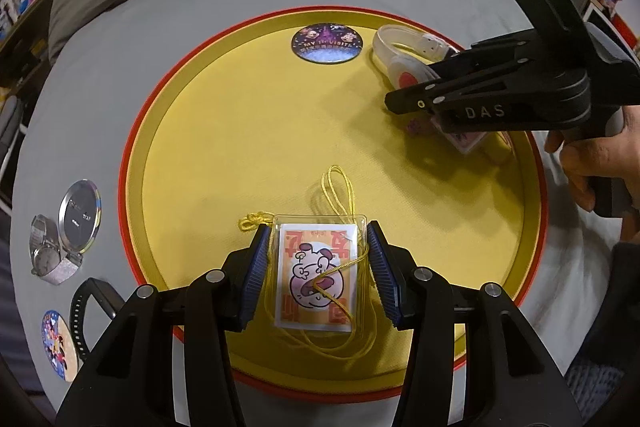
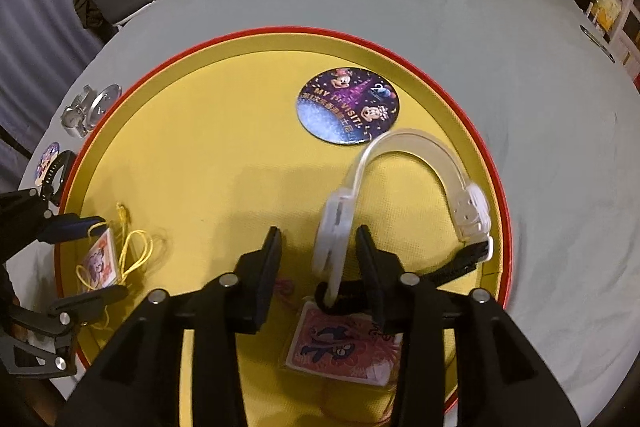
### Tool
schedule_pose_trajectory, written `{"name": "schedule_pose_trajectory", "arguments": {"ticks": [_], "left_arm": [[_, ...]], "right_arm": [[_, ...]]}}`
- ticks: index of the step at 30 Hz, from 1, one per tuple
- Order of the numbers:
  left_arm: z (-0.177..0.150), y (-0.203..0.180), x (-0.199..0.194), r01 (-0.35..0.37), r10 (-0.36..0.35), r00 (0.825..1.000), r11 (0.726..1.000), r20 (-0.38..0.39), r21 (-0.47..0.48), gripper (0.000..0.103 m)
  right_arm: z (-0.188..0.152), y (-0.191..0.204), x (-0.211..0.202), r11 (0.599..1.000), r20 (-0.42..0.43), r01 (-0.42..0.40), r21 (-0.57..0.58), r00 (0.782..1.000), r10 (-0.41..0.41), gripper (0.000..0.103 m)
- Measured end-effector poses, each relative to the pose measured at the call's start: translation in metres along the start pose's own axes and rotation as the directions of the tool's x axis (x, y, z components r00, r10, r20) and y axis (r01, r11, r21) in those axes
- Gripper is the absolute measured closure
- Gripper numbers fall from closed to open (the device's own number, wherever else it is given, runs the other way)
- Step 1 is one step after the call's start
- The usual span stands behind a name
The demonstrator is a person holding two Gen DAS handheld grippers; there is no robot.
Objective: Organize jewelry
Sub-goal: 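Lift the pig card and white headband off the tray toward the bedspread items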
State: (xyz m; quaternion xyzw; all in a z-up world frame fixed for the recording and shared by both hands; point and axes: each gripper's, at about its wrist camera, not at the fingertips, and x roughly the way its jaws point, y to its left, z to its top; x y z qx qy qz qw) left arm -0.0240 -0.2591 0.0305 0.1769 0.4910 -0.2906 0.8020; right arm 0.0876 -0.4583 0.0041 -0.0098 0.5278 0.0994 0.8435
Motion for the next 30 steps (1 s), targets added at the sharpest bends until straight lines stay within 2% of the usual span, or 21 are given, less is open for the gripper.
{"name": "schedule_pose_trajectory", "arguments": {"ticks": [1,8,18,23,30], "left_arm": [[0.0,0.001,0.0,0.0,0.0,1.0,1.0,0.0,-0.002,0.056],[0.003,0.004,-0.007,-0.002,0.002,1.0,1.0,0.025,-0.018,0.056],[0.005,0.01,-0.041,0.003,0.001,0.995,0.999,0.102,-0.04,0.056],[0.003,0.024,-0.07,0.0,0.012,0.987,0.997,0.158,-0.073,0.056],[-0.015,0.057,-0.094,-0.025,0.052,0.979,0.99,0.197,-0.14,0.056]], "right_arm": [[0.0,-0.001,0.0,1.0,0.006,0.01,0.002,1.0,-0.01,0.085],[0.0,-0.002,-0.009,1.0,0.052,-0.001,0.021,0.999,0.0,0.087],[0.007,-0.005,-0.051,0.999,0.147,-0.027,0.029,0.989,0.022,0.087],[0.016,0.016,-0.068,0.999,0.189,-0.052,0.003,0.981,0.051,0.087],[0.025,0.06,-0.088,0.99,0.243,-0.132,-0.057,0.96,0.142,0.087]]}}
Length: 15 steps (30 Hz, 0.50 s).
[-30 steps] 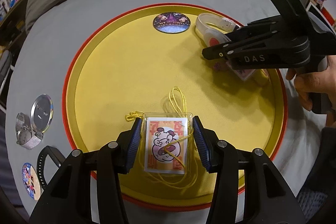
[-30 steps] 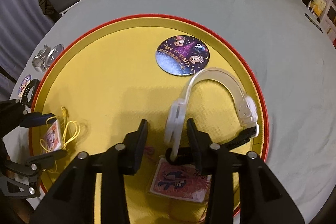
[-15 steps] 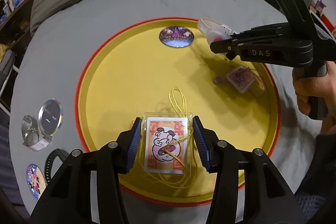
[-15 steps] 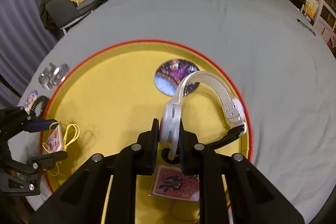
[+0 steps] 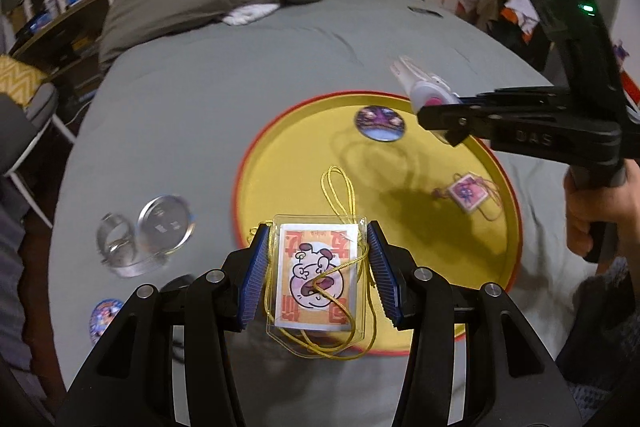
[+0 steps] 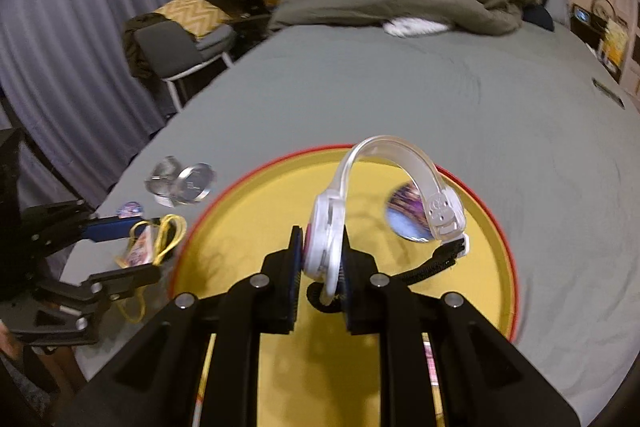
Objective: Organize jewelry
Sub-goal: 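Lift the pig card and white headband off the tray toward the bedspread items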
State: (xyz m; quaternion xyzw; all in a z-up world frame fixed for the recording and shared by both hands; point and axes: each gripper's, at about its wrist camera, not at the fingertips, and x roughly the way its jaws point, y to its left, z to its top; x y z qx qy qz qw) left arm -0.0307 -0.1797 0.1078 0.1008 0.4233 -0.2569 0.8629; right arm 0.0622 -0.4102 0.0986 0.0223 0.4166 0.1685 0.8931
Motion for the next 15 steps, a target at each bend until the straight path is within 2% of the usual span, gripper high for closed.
{"name": "schedule_pose_trajectory", "arguments": {"ticks": [6,15], "left_arm": [[-0.021,0.032,-0.022,-0.037,0.037,0.999,0.998,0.018,-0.047,0.056],[-0.057,0.08,-0.051,-0.075,0.076,0.997,0.994,0.016,-0.083,0.056]], "right_arm": [[0.01,0.058,-0.001,0.994,0.013,-0.071,-0.088,0.997,0.073,0.087],[0.007,0.148,0.015,0.961,-0.048,-0.172,-0.218,0.985,0.165,0.087]]}}
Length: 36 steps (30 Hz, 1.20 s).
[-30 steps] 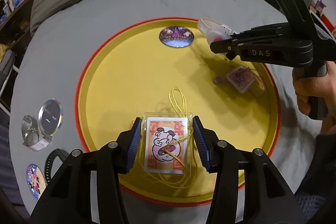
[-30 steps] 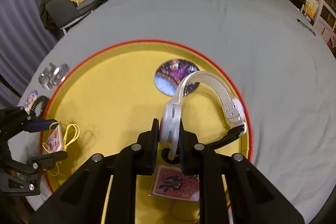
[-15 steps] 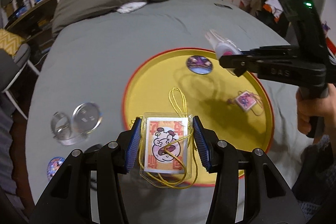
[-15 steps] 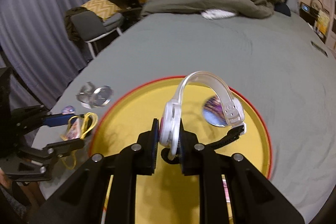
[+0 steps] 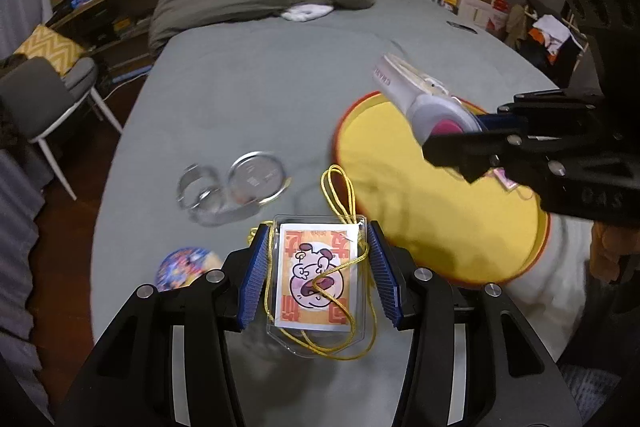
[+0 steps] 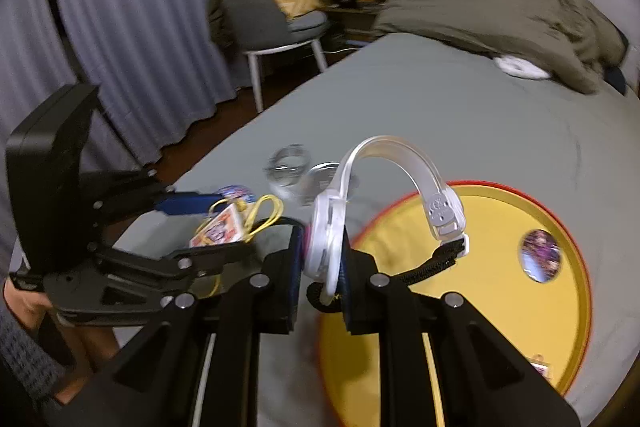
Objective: Organize jewelry
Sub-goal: 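Lift the pig card and white headband off the tray toward the bedspread items, then lower both items onto the bedspread and open both tools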
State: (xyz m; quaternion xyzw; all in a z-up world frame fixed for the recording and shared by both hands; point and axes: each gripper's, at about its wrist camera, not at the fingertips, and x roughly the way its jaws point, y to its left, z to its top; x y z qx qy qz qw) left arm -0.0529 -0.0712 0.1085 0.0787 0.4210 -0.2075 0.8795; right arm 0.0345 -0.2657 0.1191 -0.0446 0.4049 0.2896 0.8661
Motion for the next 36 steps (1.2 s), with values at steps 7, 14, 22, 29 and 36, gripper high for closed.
{"name": "schedule_pose_trajectory", "arguments": {"ticks": [7,14,22,29,36], "left_arm": [[-0.031,0.047,-0.016,-0.043,0.042,0.999,0.999,-0.024,-0.034,0.056],[-0.053,0.083,-0.017,-0.105,0.101,0.993,0.992,-0.061,-0.066,0.056],[-0.078,0.093,0.007,-0.109,0.1,0.982,0.993,-0.159,-0.047,0.056],[-0.095,0.093,0.029,-0.124,0.116,0.968,0.992,-0.224,-0.023,0.056],[-0.094,0.096,0.025,-0.104,0.092,0.972,0.994,-0.218,-0.044,0.04]], "right_arm": [[-0.01,0.055,0.037,0.991,-0.084,-0.061,-0.116,0.995,0.052,0.087],[-0.027,0.089,0.08,0.977,-0.181,-0.105,-0.184,0.981,0.072,0.087],[-0.043,0.114,0.11,0.964,-0.257,-0.105,-0.245,0.966,0.04,0.087],[-0.051,0.111,0.116,0.965,-0.278,-0.119,-0.232,0.959,0.052,0.086],[-0.047,0.104,0.123,0.971,-0.29,-0.159,-0.181,0.951,0.102,0.076]]}}
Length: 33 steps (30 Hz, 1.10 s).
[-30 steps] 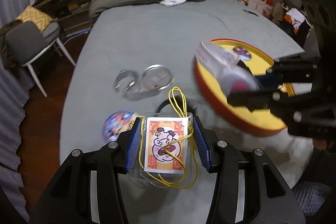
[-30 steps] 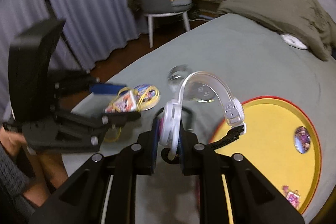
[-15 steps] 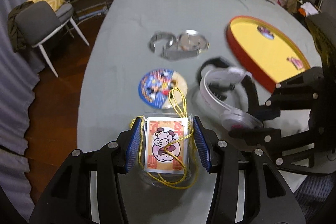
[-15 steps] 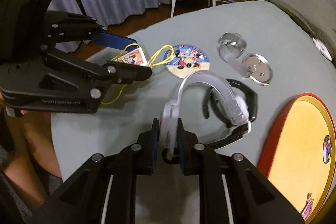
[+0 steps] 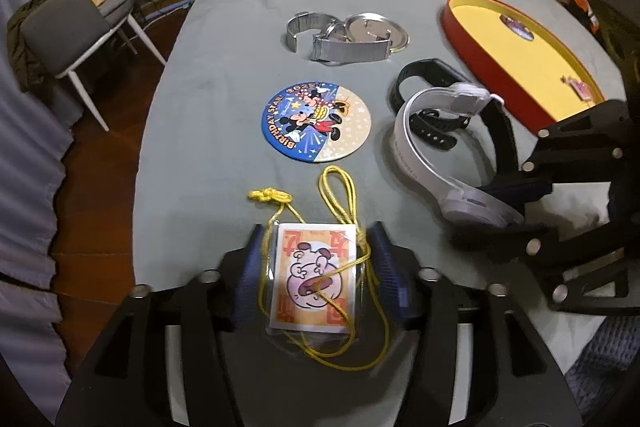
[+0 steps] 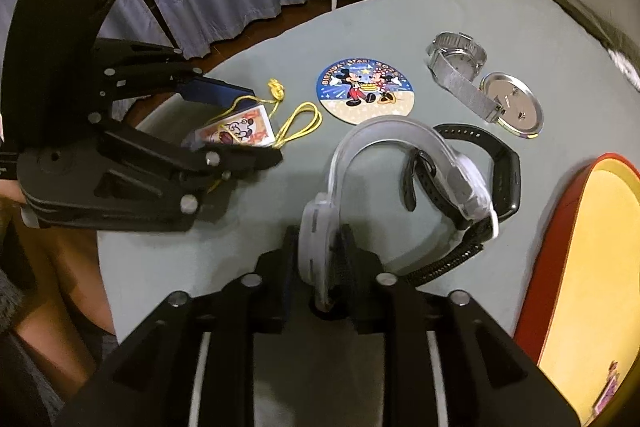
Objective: Organize jewelry
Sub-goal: 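Lower both items onto the bedspread and open both tools, then grasp the My First Visit badge with the left tool while the right tool grasps the pink-cord card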
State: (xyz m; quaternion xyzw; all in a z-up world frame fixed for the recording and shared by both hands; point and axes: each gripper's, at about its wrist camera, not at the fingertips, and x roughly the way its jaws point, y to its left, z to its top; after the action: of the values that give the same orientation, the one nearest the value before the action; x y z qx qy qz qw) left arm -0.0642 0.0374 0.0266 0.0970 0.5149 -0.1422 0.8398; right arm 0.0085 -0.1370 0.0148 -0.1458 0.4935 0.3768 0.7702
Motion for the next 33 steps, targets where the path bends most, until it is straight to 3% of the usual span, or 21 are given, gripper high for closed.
{"name": "schedule_pose_trajectory", "arguments": {"ticks": [1,2,5,10,14,17,23,33], "left_arm": [[0.001,0.0,-0.001,-0.001,0.001,1.0,1.0,0.005,-0.004,0.031],[0.002,0.0,-0.003,-0.007,0.007,1.0,1.0,0.012,-0.005,0.028],[0.005,0.0,-0.009,-0.006,0.007,1.0,1.0,0.031,-0.016,0.025],[0.017,0.004,-0.027,-0.021,0.029,0.993,0.997,0.118,-0.069,0.015],[0.035,0.008,-0.043,-0.012,0.036,0.982,0.991,0.185,-0.131,0.011],[0.057,-0.002,-0.053,0.04,-0.01,0.979,0.989,0.202,-0.145,0.01],[0.098,-0.06,-0.061,0.064,-0.044,0.972,0.995,0.229,-0.079,0.007],[0.145,-0.173,-0.014,0.057,-0.07,0.986,0.994,0.153,0.092,0.007]], "right_arm": [[0.0,0.0,-0.001,1.0,0.004,-0.004,-0.001,1.0,0.004,0.064],[0.0,0.001,-0.002,1.0,0.01,-0.002,-0.006,1.0,0.002,0.05],[-0.001,0.009,-0.007,0.999,0.033,0.011,-0.032,0.999,-0.01,0.037],[0.003,0.006,-0.021,0.999,0.087,0.025,-0.031,0.996,-0.023,0.029],[0.005,-0.006,-0.044,0.999,0.143,0.044,-0.013,0.989,-0.042,0.029],[0.007,-0.02,-0.06,0.998,0.172,0.067,0.012,0.983,-0.068,0.029],[-0.003,-0.066,-0.085,0.985,0.17,0.13,0.11,0.974,-0.148,0.029],[-0.076,-0.18,-0.109,0.924,0.046,0.236,0.302,0.964,-0.261,0.029]]}}
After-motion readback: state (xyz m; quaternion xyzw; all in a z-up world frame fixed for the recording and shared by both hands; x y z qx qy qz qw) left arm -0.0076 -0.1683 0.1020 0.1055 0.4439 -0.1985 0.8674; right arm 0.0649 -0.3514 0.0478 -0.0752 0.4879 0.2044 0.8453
